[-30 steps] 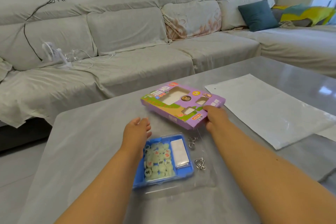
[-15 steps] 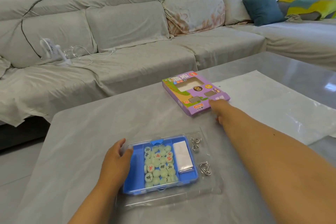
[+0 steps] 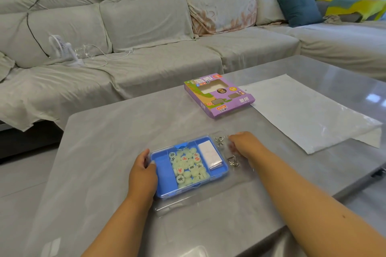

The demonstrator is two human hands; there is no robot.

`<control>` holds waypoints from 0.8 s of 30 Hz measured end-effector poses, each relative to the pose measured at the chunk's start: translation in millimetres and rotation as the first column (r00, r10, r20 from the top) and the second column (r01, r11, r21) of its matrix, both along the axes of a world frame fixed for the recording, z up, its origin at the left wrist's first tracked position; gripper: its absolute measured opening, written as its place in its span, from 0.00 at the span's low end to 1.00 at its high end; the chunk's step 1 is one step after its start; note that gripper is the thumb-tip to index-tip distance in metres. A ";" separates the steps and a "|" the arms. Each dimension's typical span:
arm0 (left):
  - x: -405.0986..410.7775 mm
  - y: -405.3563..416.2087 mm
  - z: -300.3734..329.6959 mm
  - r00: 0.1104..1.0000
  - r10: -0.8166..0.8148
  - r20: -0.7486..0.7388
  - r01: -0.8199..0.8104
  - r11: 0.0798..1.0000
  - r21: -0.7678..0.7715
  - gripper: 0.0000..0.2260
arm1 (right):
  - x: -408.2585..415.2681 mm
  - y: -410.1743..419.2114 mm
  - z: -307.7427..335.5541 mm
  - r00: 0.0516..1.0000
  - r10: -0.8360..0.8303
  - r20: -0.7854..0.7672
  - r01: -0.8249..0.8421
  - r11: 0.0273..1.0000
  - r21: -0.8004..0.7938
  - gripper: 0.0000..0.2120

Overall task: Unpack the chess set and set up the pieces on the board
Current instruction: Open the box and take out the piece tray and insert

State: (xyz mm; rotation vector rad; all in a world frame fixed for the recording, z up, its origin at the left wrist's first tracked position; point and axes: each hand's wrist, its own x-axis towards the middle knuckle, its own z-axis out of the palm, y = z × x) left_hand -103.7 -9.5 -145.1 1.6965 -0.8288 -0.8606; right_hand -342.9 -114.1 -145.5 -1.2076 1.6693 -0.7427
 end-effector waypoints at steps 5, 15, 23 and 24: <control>-0.9 9.4 1.1 0.999 0.022 -0.028 -0.022 1.000 -0.007 0.20 | 0.8 7.2 6.2 0.920 0.157 -0.359 -0.215 0.968 -0.129 0.15; -2.4 23.2 -2.0 0.981 -0.050 0.185 0.057 0.998 -0.035 0.18 | 15.3 3.5 6.6 0.538 0.131 -0.832 -0.567 0.787 -0.243 0.17; -5.8 23.2 -6.5 0.973 -0.002 0.232 0.023 0.996 -0.086 0.13 | 20.4 -4.9 11.7 0.448 0.365 -0.816 -0.667 0.745 -0.033 0.13; -5.3 23.0 -7.2 0.972 -0.002 0.236 0.024 0.996 -0.090 0.12 | 18.9 -5.5 15.4 0.434 0.409 -0.803 -0.677 0.736 0.009 0.13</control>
